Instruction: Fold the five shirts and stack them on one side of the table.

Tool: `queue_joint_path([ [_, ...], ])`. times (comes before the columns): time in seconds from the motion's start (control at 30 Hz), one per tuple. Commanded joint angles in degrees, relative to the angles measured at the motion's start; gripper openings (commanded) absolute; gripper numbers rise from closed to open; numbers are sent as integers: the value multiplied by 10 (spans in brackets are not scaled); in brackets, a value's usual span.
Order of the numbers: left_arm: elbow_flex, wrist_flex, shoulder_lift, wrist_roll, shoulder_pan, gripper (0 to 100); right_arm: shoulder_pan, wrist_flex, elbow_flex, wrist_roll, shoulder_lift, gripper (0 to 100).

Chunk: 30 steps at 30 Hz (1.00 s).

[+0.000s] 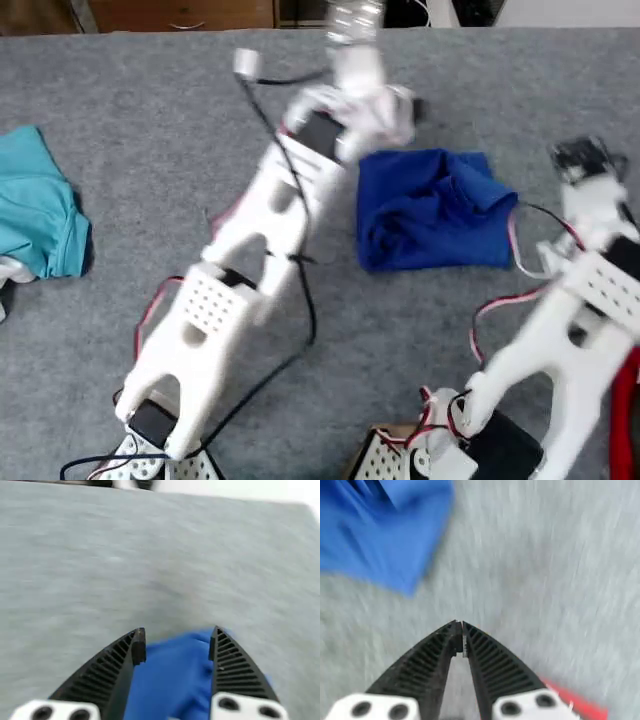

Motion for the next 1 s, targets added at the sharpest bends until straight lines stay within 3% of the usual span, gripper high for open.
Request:
queue_joint_path([
  [0.0, 27, 23, -10, 1, -30, 205, -76, 4, -99, -38, 35, 7],
  [0.17, 105, 53, -10, 4, -14, 203, -87, 23, -235, -68, 172, 7],
  [0.47, 193, 47, -3, 1, 24, 208, 17, 121, -452, -69, 333, 7],
  [0.87, 161, 24, 69, 4, 34, 201, 29, 142, -481, -68, 361, 7],
  [0.97, 142, 20, 86, 4, 35, 118, 29, 142, -480, -66, 361, 7],
])
